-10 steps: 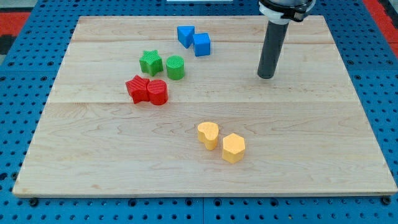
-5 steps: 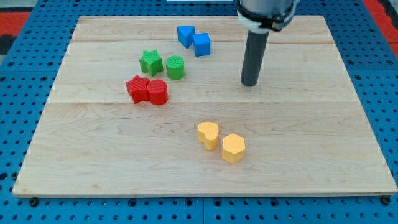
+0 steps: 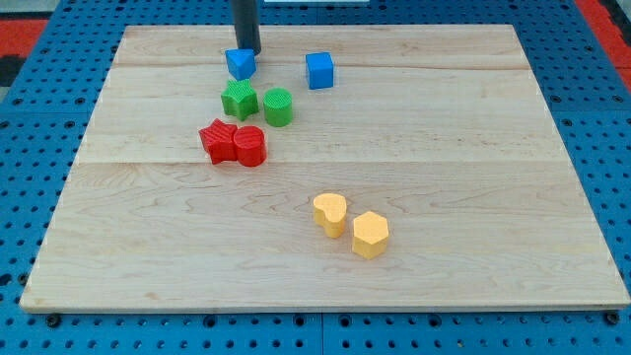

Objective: Push the blue triangle to the top left of the board

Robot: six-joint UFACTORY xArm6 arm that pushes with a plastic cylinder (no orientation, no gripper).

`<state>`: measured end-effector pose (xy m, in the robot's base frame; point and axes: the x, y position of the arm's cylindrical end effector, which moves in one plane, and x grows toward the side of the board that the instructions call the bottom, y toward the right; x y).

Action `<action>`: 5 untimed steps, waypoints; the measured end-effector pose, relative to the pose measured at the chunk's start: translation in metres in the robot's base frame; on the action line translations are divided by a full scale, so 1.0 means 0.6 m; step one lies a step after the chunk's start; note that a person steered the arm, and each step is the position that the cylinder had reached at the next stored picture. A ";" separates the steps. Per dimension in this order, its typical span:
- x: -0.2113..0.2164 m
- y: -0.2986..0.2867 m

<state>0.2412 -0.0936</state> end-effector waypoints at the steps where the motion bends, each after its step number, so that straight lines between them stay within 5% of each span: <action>1: -0.002 0.105; 3: 0.023 -0.038; 5: -0.036 -0.003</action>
<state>0.2193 -0.0955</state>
